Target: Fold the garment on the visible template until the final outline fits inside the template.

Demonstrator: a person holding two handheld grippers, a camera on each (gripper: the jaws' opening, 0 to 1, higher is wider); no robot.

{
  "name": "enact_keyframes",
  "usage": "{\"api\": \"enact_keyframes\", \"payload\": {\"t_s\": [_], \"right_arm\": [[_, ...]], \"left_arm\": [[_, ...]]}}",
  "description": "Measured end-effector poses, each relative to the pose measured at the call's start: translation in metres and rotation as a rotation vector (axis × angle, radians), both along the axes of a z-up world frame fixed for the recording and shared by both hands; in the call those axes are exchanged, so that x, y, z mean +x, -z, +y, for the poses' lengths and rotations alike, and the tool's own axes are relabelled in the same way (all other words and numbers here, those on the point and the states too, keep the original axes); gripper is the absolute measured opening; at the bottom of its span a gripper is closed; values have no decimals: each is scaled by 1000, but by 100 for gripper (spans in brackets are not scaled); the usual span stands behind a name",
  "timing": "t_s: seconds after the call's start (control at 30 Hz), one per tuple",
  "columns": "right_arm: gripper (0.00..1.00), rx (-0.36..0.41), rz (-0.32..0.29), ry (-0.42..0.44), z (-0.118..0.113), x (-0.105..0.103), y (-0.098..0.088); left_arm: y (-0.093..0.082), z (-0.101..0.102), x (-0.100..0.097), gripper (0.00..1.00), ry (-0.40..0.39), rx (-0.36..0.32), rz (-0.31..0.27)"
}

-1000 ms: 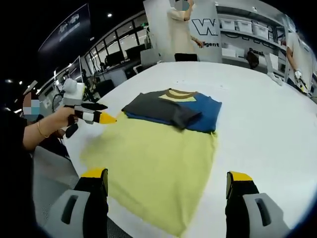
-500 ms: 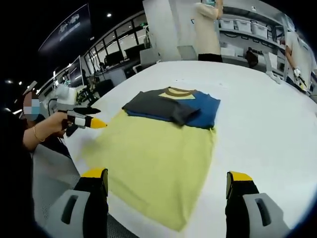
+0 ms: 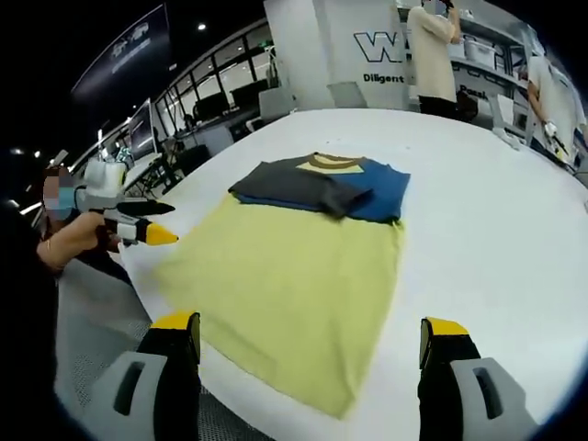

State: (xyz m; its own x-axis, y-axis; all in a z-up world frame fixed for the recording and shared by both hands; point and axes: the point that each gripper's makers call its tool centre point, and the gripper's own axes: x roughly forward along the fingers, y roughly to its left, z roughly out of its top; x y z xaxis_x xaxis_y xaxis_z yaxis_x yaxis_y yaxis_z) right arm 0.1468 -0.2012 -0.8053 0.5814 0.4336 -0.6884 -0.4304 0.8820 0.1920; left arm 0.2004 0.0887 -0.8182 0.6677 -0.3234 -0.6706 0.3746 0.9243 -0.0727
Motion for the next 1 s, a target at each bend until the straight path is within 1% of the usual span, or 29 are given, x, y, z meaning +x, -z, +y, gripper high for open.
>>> {"api": "enact_keyframes", "payload": {"t_s": [0.07, 0.1, 0.17, 0.3, 0.33, 0.43, 0.6, 0.67, 0.73, 0.77, 0.87, 0.9, 0.93, 1.0], "right_arm": [[99, -8, -5, 5, -3, -2, 1], [99, -15, -10, 9, -5, -2, 1], [99, -19, -6, 10, -6, -5, 3], [99, -8, 1, 13, -6, -10, 7], [99, -7, 6, 15, -5, -11, 9], [99, -9, 19, 11, -5, -15, 12], [99, -4, 33, 17, -7, -20, 18], [99, -10, 36, 21, -9, -22, 20], [99, -14, 36, 25, -9, -23, 21], [99, -17, 40, 25, -9, -24, 23], [92, -39, 58, 26, -13, -27, 29], [89, -40, 59, 26, -13, -28, 30], [84, -50, 76, 22, -15, -30, 34], [82, -59, 80, 13, -15, -31, 36]], "left_arm": [[-1, -2, -10, 91, -9, -13, 19], [-1, -3, -13, 90, 1, -12, 25], [-1, -2, -19, 88, 3, -1, 23], [1, -1, -26, 87, 3, -2, 40], [2, -2, -29, 87, 8, -3, 44], [6, -3, -40, 87, 5, -12, 83], [11, -3, -48, 84, 0, -6, 100], [14, -4, -52, 82, -9, -12, 113], [18, -4, -55, 80, -13, -4, 129], [20, -3, -56, 79, -18, 2, 133], [23, 1, -59, 77, -35, 20, 155], [25, 3, -60, 76, -41, 23, 162], [25, 5, -61, 73, -49, 23, 166], [28, 8, -62, 69, -56, 21, 179]]}}
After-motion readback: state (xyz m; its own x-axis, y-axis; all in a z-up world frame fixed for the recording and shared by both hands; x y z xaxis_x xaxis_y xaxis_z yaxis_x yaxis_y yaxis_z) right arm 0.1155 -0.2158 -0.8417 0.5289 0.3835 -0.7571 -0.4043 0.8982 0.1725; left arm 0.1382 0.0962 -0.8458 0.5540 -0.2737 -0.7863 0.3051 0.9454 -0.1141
